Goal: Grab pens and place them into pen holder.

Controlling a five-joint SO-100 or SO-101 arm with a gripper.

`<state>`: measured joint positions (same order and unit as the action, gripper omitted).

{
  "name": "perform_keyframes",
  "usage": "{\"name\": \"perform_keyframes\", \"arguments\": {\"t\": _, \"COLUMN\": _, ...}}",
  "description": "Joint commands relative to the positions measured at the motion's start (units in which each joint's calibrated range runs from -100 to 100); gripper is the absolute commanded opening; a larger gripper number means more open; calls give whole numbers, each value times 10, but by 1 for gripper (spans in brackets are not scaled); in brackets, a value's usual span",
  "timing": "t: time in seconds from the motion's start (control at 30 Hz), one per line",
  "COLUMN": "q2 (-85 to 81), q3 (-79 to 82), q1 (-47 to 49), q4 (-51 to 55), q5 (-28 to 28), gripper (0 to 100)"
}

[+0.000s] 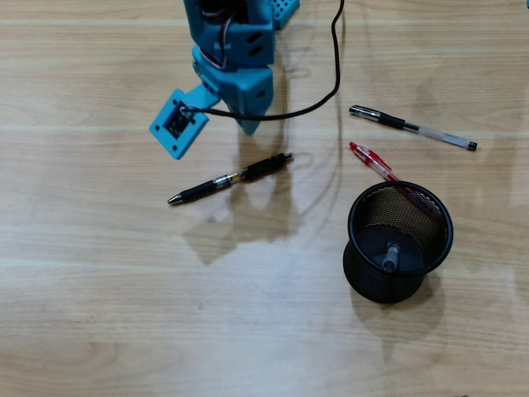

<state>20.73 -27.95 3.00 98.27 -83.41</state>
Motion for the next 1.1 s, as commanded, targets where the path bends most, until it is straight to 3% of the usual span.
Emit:
{"name": "perform_keyframes", "arguments": {"t": 0.0, "q2": 34, "q3": -62, "q1": 0, "q4": 13, "q5": -5, "gripper": 2}}
{"name": "perform_keyframes", "arguments": {"t": 0.17, "q2": 99, "q3": -102, "q1": -13, "q4": 13, "q5": -2, "gripper": 3}}
{"name": "perform_keyframes", "arguments": {"t": 0.37, "q2": 151, "q3": -131, "q1": -30, "q4": 13, "q5": -1, "gripper": 17}}
{"name": "perform_keyframes", "arguments": {"t": 0.67, "q2": 234, "q3": -162, "q1": -38, "q4": -82, "q5": -3, "gripper": 17}}
{"name": "perform_keyframes", "arguments": {"t": 1.07, "q2": 296, "q3": -155, "q1": -54, "q4": -88, "q5": -2, "gripper": 17}}
